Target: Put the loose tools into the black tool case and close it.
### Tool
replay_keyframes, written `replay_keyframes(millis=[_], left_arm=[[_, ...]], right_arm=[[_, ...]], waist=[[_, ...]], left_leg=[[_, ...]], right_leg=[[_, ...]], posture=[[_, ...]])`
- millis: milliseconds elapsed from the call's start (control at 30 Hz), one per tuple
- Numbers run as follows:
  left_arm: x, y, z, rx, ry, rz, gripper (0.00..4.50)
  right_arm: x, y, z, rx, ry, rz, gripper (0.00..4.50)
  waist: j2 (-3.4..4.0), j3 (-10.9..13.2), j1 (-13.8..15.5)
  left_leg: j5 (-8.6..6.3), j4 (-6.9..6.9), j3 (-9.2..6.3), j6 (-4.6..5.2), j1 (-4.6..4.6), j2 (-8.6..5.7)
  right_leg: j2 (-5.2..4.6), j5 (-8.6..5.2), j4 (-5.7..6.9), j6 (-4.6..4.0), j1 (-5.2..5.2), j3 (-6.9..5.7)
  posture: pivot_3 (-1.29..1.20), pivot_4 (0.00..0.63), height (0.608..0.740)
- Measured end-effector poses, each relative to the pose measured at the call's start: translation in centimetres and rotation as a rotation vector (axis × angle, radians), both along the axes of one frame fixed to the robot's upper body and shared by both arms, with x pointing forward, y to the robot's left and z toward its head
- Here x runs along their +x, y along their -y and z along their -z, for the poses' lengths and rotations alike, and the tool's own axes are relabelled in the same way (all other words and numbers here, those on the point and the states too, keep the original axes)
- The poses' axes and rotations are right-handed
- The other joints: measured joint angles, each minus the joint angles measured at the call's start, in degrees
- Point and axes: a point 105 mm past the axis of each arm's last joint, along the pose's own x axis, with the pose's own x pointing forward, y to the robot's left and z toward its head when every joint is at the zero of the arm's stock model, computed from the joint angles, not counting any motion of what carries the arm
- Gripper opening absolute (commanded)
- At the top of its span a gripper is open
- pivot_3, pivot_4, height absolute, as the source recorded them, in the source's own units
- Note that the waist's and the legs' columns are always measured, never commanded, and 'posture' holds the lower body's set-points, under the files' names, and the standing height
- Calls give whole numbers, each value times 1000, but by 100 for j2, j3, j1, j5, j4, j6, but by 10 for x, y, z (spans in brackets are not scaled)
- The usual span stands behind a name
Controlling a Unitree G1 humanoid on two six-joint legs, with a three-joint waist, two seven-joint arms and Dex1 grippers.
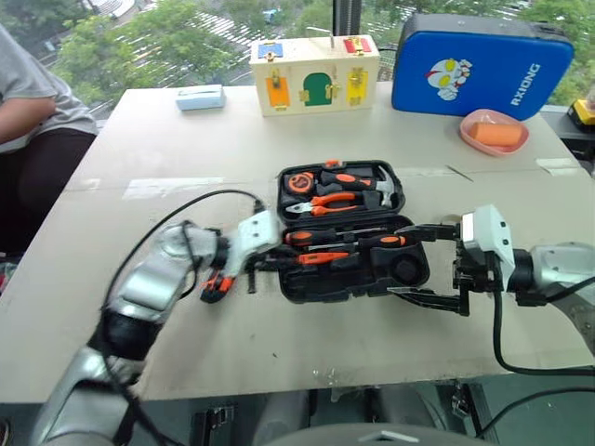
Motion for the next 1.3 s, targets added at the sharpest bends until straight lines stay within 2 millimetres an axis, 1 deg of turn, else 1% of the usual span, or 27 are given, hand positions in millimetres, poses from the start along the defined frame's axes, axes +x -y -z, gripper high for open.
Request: replay_keyframes(millis=[33, 67, 133, 167, 200, 233, 300, 400, 433, 467, 533, 600, 633, 700, 767, 800, 833, 900, 933, 1033, 1133, 1267, 1300], left_arm=[[-5, -10, -9, -39, -8, -49, 2903], [-11, -25, -22, -69, -2, -124, 3349], [-20, -47, -37, -87, 18, -240, 4269], [-26, -58, -41, -92, 20, -297, 4453], [-39, -71, -38, -87, 14, -366, 4453], [-55, -84, -28, -77, -13, -448, 4453], [-70, -98, -16, -71, -56, -541, 4453], [-107, -130, 1, -40, -92, -757, 4453], [-120, -143, 5, -22, -90, -843, 4453], [-129, -150, 7, -5, -85, -896, 4453], [-135, -154, 8, 12, -84, -927, 4453], [-138, -151, 8, 27, -84, -942, 4453], [-136, -148, 7, 25, -83, -940, 4453], [-118, -135, 4, 26, -80, -905, 4453], [-93, -121, 0, 38, -69, -878, 4453], [-85, -118, -1, 45, -69, -881, 4453], [-68, -112, -1, 63, -96, -887, 4453], [-59, -106, -1, 73, -118, -887, 4453], [-50, -99, 0, 89, -152, -869, 4453], [-39, -85, 4, 130, -197, -817, 4453], [-24, -71, 7, 138, -228, -787, 4453], [-7, -66, 12, 147, -249, -813, 4453], [-3, -64, 11, 139, -258, -823, 4214]], right_arm=[[4, -1, -3, 7, 8, -10, 4500], [7, -2, -5, 17, 17, -22, 4500], [9, -5, -6, 25, 12, -49, 4500], [9, -5, -5, 26, 7, -62, 4500], [10, -9, -4, 27, 1, -91, 4500], [9, -12, -2, 23, 1, -121, 4500], [10, -13, 3, 15, -12, -141, 4500], [13, -20, 0, 13, 6, -202, 4500], [16, -21, -2, 10, 18, -216, 4500], [18, -22, -4, 7, 31, -230, 4500], [18, -24, -7, 3, 45, -252, 4500], [17, -27, -8, -9, 62, -283, 4500], [16, -27, -9, -10, 64, -289, 4500], [16, -27, -9, -11, 60, -292, 4500], [15, -27, -9, -12, 57, -302, 4500], [14, -27, -9, -14, 56, -305, 4500], [10, -26, -9, -26, 40, -312, 4500], [6, -27, -9, -29, 35, -324, 4500], [4, -26, -8, -32, 36, -318, 4500], [4, -27, -9, -26, 51, -293, 4500], [3, -27, -10, -23, 68, -263, 4500], [0, -28, -7, -25, 61, -249, 4500], [0, -28, -8, -25, 64, -241, 4500]], waist=[[-5, 5, -17], [-8, 7, -16], [-5, 8, 21], [-1, 10, 45], [0, 11, 54], [0, 11, 44], [-14, 21, 93], [-27, 31, 120], [-28, 31, 157], [-30, 30, 221], [-30, 31, 317], [-31, 31, 391], [-31, 31, 405], [-27, 32, 455], [-27, 32, 482], [-28, 32, 464], [-26, 33, 444], [-32, 32, 368], [-33, 32, 331], [-32, 32, 248], [-32, 33, 208], [-33, 33, 198], [-32, 32, 209]], left_leg=[[1, -4, -1, -2, -4, 1], [1, -8, -3, -2, -4, 3], [0, -15, -3, -3, -4, 3], [0, -13, -1, -3, -4, 0], [0, -14, 2, -3, -5, -1], [-1, -15, 13, -2, -4, -3], [-2, -12, 10, 0, -5, -2], [-13, -11, 15, 17, 5, -1], [-15, -11, 14, 20, 5, -1], [-16, -11, 8, 20, 5, -2], [-16, -11, 5, 20, 4, -3], [-17, -10, 4, 20, 1, -5], [-17, -10, 4, 20, 1, -7], [-16, -10, -1, 20, 1, -9], [-16, -10, -6, 19, 1, -8], [-16, -11, -4, 19, 1, -8], [-15, -13, -3, 18, 2, -9], [-6, -13, -3, 3, -2, -7], [-2, -16, -1, -4, -4, -7], [-1, -26, 4, -6, -5, -6], [0, -31, 8, -8, -10, -5], [0, -28, 15, -8, -15, -5], [0, -26, 16, -8, -14, -5]], right_leg=[[0, 0, -1, 0, -6, 1], [1, 0, -6, -1, -8, 6], [-3, -1, -13, -1, -8, 19], [-8, -1, -14, -1, -6, 23], [-11, 0, -20, -1, -5, 27], [-15, -1, -23, 0, -6, 37], [-15, 0, -23, -1, -7, 32], [-16, 2, -23, -5, -3, 37], [-17, 2, -22, -6, -2, 34], [-22, 3, -22, -7, 0, 23], [-26, 3, -23, -10, 1, 17], [-29, 4, -24, -11, 1, 15], [-30, 4, -24, -10, 1, 15], [-32, 4, -22, -11, 1, 11], [-26, 6, -15, -14, 0, 6], [-25, 7, -16, -14, 0, 9], [-25, 7, -15, -13, -2, 9], [-21, 7, -16, -12, -5, 12], [-18, 7, -18, -12, -6, 17], [-16, 7, -16, -12, -17, 26], [-14, 7, -13, -12, -27, 31], [-12, 7, -12, -12, -34, 36], [-14, 7, -11, -11, -33, 37]], posture=[[0, 150, 735], [0, 150, 735], [0, 150, 735], [0, 150, 735], [0, 150, 735], [0, 150, 735], [0, 150, 735], [0, 150, 735], [0, 150, 735], [0, 150, 735], [0, 150, 735], [0, 150, 735], [0, 150, 735], [0, 150, 735], [0, 150, 735], [0, 150, 735], [0, 150, 735], [0, 150, 735], [0, 150, 735], [0, 150, 735], [0, 150, 735], [0, 150, 735], [0, 150, 735]])
